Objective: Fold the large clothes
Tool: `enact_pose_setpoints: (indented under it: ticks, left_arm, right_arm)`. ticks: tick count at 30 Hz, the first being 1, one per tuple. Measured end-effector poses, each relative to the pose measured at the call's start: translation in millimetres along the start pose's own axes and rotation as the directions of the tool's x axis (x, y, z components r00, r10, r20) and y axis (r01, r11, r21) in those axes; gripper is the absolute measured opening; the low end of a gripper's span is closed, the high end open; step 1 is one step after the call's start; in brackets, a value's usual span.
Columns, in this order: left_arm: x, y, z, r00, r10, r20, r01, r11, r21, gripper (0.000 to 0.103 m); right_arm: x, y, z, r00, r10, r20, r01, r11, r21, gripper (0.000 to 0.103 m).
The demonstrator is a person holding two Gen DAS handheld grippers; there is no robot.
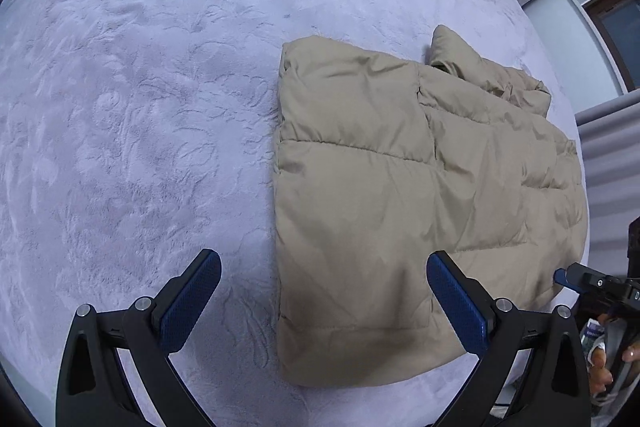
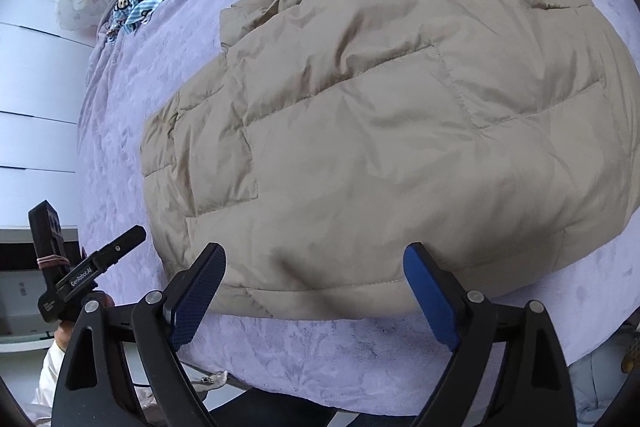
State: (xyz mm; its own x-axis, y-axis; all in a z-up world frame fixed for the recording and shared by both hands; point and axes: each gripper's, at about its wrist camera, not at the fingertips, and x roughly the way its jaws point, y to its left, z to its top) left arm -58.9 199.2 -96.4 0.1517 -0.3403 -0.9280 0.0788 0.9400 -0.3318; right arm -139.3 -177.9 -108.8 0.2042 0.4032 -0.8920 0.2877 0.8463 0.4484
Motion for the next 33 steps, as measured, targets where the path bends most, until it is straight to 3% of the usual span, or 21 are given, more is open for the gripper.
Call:
enact_pose_setpoints:
  ticks: [4,6,11,17,18,19,20,21,22,24,27,28,30,31,33]
  left_arm:
    - [19.5,18.3,15.1,0.998,-0.058,-0.024,0.058,0.998,0.015,0.103]
    - [37.4,29.7,19.4,0.988,-0.138,-0.073,0.139,0.99,0.001,0.103]
    - [78.5,30.6,26.0,0.912,-0.375,-0.164,0.37,0.927,-0.064,0.103]
    - [107.5,-5.7,43.0,0.855,-0.476,-0.207,0.48,0.877,-0.031,0.103]
    - [110.7,-11.5,43.6,0.85,-0.478,-0.22,0.486,0.874,-0.016,0.1]
    - [111.5,-16.0,42.8,0.852,-0.468,-0.233,0.483,0.876,0.006,0.072]
    - [112.3,-20.4,42.9,0.845,-0.469,-0.258,0.491,0.871,0.022,0.057]
    - [110.2,-19.7,42.1,0.821,-0.501,-0.273,0.521,0.854,0.0,0.04]
    - [106.7,-19.1,42.0,0.811,-0.52,-0.267,0.537,0.844,-0.013,0.033]
    - [93.0,-22.0,42.3,0.811,-0.528,-0.254,0.545,0.839,-0.003,0.029]
    - [71.1,-31.3,41.4,0.805,-0.544,-0.234,0.561,0.828,0.005,0.028]
    - [65.2,-35.1,41.3,0.804,-0.548,-0.229,0.564,0.826,0.003,0.028]
    - [49.6,-46.4,40.6,0.81,-0.545,-0.219,0.56,0.828,0.011,0.028]
    - [40.8,-53.6,40.2,0.814,-0.54,-0.213,0.555,0.831,0.016,0.028]
    - [24.6,-69.3,39.2,0.821,-0.533,-0.203,0.548,0.836,0.021,0.028]
  right_arm:
    - [10.7,-7.2,9.5,0.999,0.012,-0.04,-0.011,0.999,0.036,0.092]
    - [16.6,-9.5,12.2,0.998,0.01,-0.054,-0.007,0.999,0.047,0.092]
    - [25.9,-8.3,15.1,0.997,-0.016,-0.074,0.018,0.999,0.029,0.092]
    - [32.0,-8.5,16.4,0.996,-0.034,-0.078,0.036,0.999,0.027,0.093]
    - [32.6,-8.2,16.6,0.996,-0.037,-0.076,0.039,0.999,0.028,0.093]
    - [32.9,-7.5,16.9,0.996,-0.041,-0.075,0.043,0.999,0.027,0.093]
    - [33.0,-6.8,17.3,0.996,-0.044,-0.076,0.046,0.999,0.026,0.093]
    - [32.3,-5.8,17.8,0.996,-0.044,-0.079,0.046,0.999,0.023,0.093]
    - [30.2,-4.9,18.0,0.996,-0.042,-0.08,0.044,0.999,0.018,0.093]
    - [21.6,-1.6,19.7,0.997,-0.028,-0.071,0.028,1.0,0.001,0.093]
    - [-0.6,-3.0,26.2,0.998,-0.065,0.012,0.065,0.997,-0.031,0.093]
    - [-5.9,-4.3,29.2,0.996,-0.075,0.042,0.076,0.997,-0.031,0.09]
    - [-12.7,-10.2,37.3,0.992,-0.08,0.094,0.083,0.996,-0.029,0.051]
    - [-11.0,-14.2,42.6,0.992,-0.084,0.097,0.087,0.996,-0.022,0.021]
    - [-3.3,-23.2,53.9,0.992,-0.057,0.11,0.059,0.998,-0.019,0.017]
